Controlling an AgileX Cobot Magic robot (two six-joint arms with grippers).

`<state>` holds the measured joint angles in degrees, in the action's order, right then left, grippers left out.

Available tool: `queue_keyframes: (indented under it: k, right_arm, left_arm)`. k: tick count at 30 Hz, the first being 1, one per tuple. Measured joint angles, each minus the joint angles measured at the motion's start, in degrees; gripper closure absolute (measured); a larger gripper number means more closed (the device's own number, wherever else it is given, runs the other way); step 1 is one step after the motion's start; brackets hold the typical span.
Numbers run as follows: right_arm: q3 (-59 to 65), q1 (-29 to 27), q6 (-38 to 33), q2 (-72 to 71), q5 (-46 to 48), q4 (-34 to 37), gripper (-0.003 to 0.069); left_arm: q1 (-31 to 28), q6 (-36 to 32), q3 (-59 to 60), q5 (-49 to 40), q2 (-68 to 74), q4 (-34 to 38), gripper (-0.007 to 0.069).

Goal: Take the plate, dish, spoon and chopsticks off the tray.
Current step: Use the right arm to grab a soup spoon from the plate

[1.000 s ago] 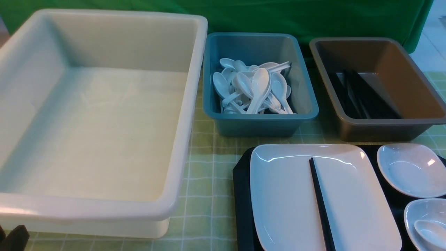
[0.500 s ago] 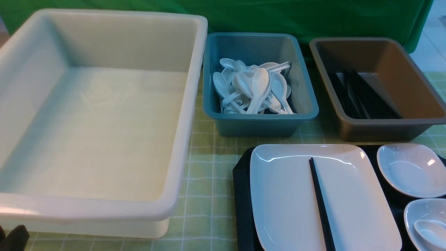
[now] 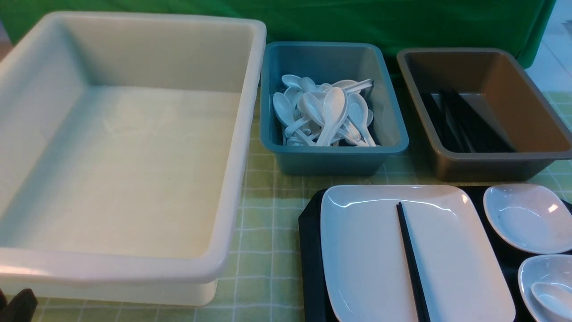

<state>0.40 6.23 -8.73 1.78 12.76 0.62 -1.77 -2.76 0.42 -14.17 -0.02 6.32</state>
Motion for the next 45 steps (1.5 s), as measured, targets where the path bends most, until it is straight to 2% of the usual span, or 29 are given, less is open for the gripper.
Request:
queue_keyframes:
  k: [14,17,20,21,22,26,29,32,33,35,37,38,40,43,44,45]
  right_arm:
    - [0.00,0.00,0.31,0.00,-0.11,0.19,0.0417]
    - [0.00,0.00,8.73,0.00,-1.99,6.70,0.0417]
    - [0.00,0.00,26.72,0.00,-4.44,16.58,0.0417]
    - [0.00,0.00,27.58,0.00,-4.53,17.31,0.0417]
    - [0.00,0.00,31.94,0.00,-5.10,18.92,0.0417]
    - [0.00,0.00,37.73,0.00,-7.40,20.26,0.0417]
    - [0.00,0.00,39.13,0.00,-10.23,20.66,0.0417]
    - [-0.80,0.00,38.49,0.00,-12.76,20.81,0.0442]
    - [-2.71,0.00,36.24,0.23,-13.30,20.85,0.0488]
    - [-10.15,0.00,27.37,2.59,-12.42,20.85,0.0603]
    - [-13.91,0.00,22.93,4.44,-10.65,20.85,0.0622]
    - [-20.43,0.00,16.86,8.02,-6.42,20.22,0.0635]
    - [-27.05,0.00,11.45,14.31,3.01,17.21,0.0641]
    - [-37.23,0.00,8.04,26.39,19.62,9.58,0.0645]
    - [-38.44,0.00,7.77,28.25,22.26,8.28,0.0645]
    - [-42.15,0.00,7.30,35.87,32.33,3.13,0.0644]
  left_arm:
    - [0.00,0.00,0.00,0.00,0.00,0.00,0.0401]
    - [0.00,0.00,0.00,0.00,0.00,0.00,0.0401]
    - [0.00,0.00,0.00,0.00,0.00,-0.05,0.0401]
    - [0.00,0.00,0.00,0.00,0.00,-0.05,0.0401]
    - [0.00,0.00,0.00,0.00,0.00,-0.05,0.0401]
    - [0.00,0.00,0.00,0.00,0.00,-0.05,0.0401]
    - [0.00,0.00,0.00,0.00,0.00,-0.32,0.0401]
    - [0.00,0.00,0.00,0.00,0.00,-0.60,0.0401]
    - [0.00,0.00,0.00,0.00,0.00,-0.72,0.0401]
    - [0.00,0.00,0.00,0.00,0.00,-0.79,0.0401]
    - [0.00,0.00,0.00,0.00,0.00,-0.88,0.0401]
    - [0.00,0.00,0.00,0.00,0.00,-0.88,0.0401]
    - [0.00,0.00,0.00,0.00,0.00,-0.92,0.0401]
    - [0.00,0.00,0.00,0.00,0.00,-0.92,0.0401]
    - [0.00,0.00,0.00,0.00,0.00,-0.92,0.0401]
    - [0.00,0.00,0.00,0.00,0.00,-0.92,0.0401]
